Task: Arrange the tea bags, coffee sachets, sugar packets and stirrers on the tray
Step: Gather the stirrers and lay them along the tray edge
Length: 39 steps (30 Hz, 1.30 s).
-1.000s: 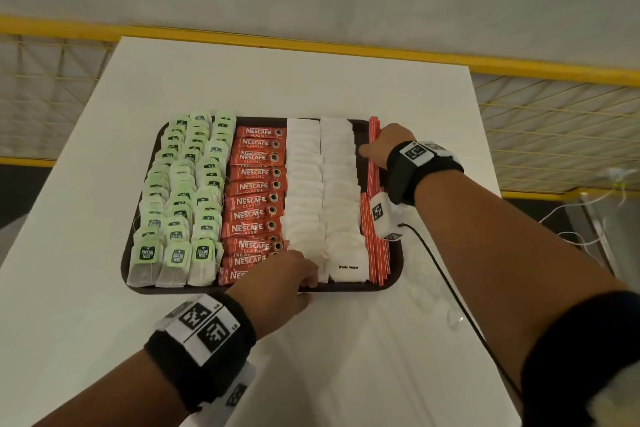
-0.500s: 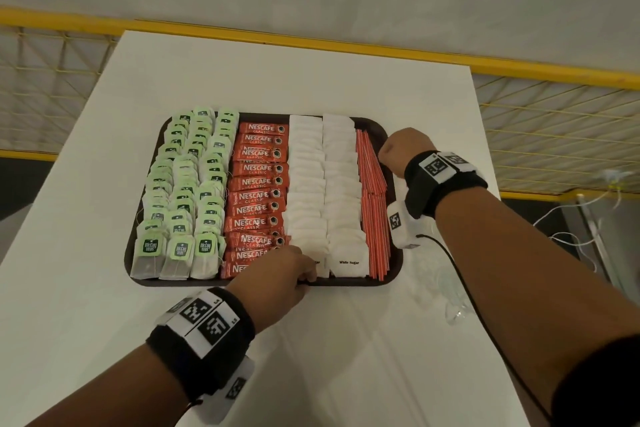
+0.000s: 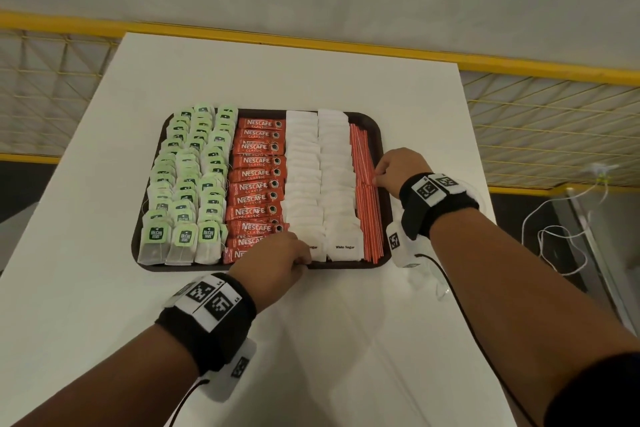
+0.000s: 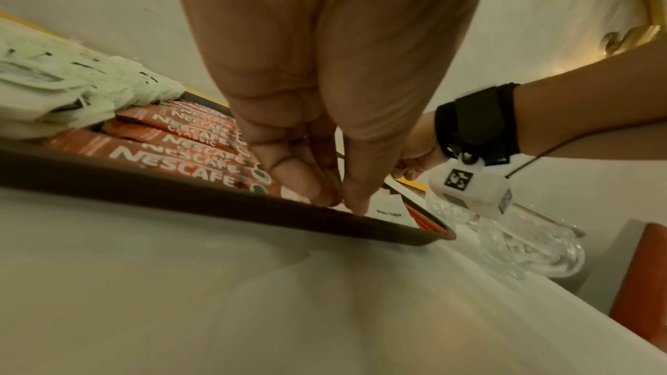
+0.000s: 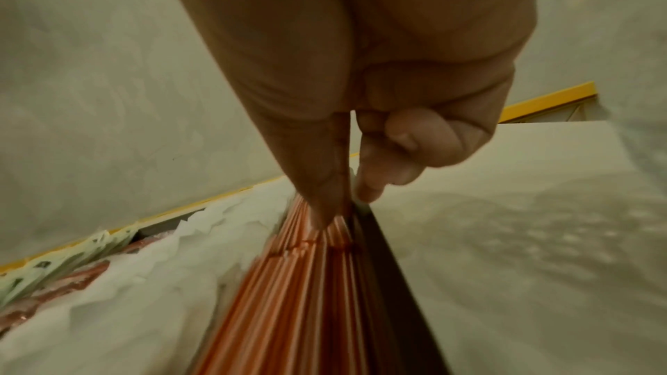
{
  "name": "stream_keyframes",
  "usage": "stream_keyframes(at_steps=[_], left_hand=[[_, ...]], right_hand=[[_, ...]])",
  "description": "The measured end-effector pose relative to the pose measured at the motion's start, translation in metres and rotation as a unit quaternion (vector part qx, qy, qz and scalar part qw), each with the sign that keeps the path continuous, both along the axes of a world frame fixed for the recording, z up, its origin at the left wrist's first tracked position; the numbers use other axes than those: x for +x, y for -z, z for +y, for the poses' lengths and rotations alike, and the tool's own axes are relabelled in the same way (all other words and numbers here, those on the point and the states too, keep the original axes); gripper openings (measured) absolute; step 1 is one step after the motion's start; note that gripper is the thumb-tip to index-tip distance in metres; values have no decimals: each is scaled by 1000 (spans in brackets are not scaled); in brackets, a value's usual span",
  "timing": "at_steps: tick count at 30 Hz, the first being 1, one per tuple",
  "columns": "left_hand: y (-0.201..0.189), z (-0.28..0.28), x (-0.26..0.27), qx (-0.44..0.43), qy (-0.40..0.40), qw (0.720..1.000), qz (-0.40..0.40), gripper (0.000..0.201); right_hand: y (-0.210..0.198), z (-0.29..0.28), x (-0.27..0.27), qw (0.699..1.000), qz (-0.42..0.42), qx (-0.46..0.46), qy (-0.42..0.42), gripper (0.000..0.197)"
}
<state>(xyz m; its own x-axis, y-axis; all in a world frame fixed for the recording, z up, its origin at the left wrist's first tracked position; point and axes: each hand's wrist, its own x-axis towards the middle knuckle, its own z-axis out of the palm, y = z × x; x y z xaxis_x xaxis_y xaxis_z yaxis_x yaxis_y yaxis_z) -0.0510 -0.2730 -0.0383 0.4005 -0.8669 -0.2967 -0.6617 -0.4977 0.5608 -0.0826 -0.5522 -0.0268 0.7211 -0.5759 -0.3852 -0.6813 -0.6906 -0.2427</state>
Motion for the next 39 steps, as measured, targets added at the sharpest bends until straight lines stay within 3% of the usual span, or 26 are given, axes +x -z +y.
stream_keyframes(at_steps=[5, 9, 13, 16, 19, 25, 29, 34, 39], left_hand=[[-26, 21, 23, -67, -149, 986, -22, 13], [-33, 65, 55, -69, -267, 958, -76, 11], [-16, 117, 85, -35, -357, 927, -112, 17], [-1, 140, 96, 61, -394, 910, -114, 32], [10, 147, 101, 109, -416, 901, -56, 38], [14, 160, 109, 74, -426, 901, -33, 30], [14, 185, 119, 45, -465, 884, -35, 25], [18, 221, 138, 42, -515, 855, -41, 33], [28, 250, 159, 37, -519, 853, -43, 27]], right_hand=[[-3, 26, -29, 991, -109, -1, 81, 28], [16, 54, -56, 991, -74, 10, 111, 37], [30, 70, -71, 988, -39, -9, 147, 32], [34, 77, -74, 990, -13, -23, 141, 23], [33, 80, -73, 990, -5, -32, 139, 23], [27, 91, -62, 993, 6, -16, 120, 21], [28, 113, -47, 995, -9, -6, 103, 22], [29, 142, -24, 997, -26, 8, 74, 24], [30, 164, -1, 997, -36, 17, 61, 28]])
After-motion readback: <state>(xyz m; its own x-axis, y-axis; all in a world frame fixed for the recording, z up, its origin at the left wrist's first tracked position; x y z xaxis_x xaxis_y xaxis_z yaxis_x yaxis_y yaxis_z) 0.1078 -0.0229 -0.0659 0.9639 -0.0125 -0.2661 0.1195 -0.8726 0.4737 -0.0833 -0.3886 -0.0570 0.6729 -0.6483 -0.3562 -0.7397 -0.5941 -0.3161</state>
